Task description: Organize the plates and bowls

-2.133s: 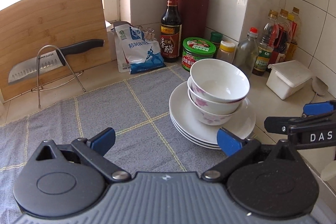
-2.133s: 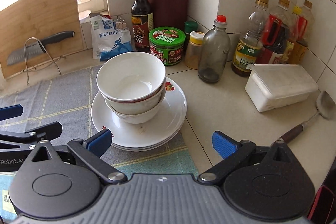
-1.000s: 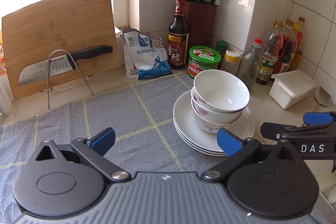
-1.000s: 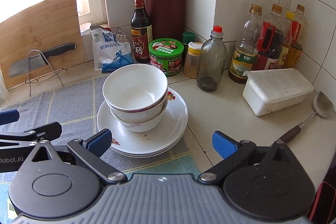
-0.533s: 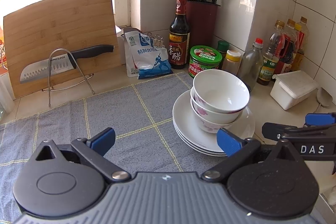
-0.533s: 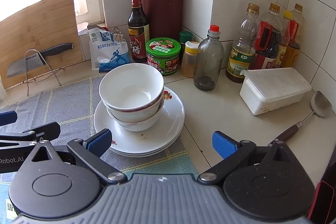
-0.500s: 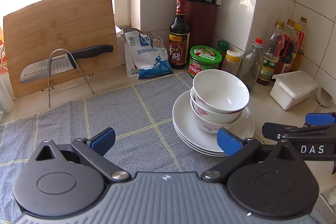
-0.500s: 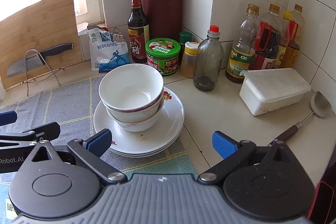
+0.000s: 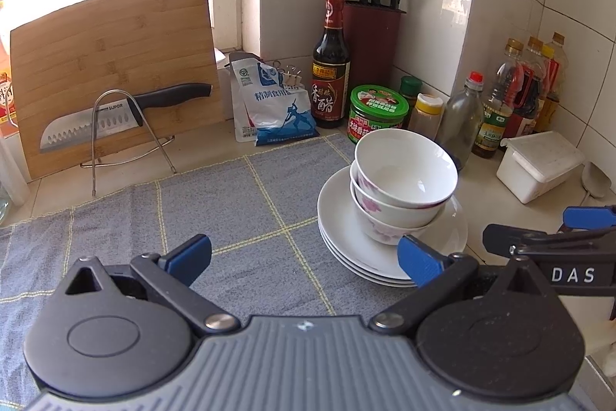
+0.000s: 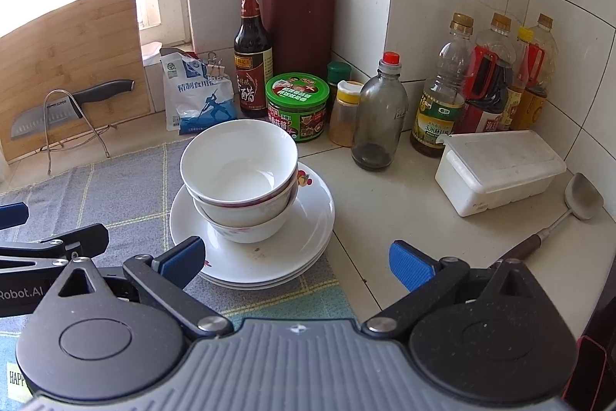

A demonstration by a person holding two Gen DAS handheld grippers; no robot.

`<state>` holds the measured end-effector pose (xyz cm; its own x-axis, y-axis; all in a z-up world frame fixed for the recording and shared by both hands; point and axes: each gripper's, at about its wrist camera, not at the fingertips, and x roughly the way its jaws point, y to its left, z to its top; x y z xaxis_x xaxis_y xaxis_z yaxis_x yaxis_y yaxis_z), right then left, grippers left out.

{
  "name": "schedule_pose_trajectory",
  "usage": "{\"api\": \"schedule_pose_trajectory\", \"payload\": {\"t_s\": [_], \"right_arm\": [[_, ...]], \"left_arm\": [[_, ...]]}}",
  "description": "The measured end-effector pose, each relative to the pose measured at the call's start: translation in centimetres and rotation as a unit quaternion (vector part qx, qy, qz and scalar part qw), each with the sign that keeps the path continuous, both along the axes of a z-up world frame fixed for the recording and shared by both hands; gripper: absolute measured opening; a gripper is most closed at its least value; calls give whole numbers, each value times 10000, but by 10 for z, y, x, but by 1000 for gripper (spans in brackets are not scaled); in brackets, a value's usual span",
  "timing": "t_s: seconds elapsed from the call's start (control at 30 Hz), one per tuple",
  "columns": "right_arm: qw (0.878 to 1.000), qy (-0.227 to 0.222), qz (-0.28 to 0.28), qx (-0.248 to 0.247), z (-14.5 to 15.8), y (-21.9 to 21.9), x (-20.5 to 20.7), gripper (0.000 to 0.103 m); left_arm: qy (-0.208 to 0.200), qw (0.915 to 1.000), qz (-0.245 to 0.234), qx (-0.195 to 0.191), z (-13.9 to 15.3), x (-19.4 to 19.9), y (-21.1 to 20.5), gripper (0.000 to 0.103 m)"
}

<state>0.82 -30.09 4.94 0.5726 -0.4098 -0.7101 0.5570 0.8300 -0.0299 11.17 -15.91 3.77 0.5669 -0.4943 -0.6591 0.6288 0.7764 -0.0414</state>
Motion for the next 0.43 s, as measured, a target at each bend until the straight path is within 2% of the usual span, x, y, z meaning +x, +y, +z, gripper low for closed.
{"api": "schedule_pose_trajectory", "payload": {"t_s": [0.43], "right_arm": [[10000, -6, -2, -30, 2, 0, -5, 103]], "left_arm": [[-30, 10000, -11, 2, 1, -4, 2, 102]]}}
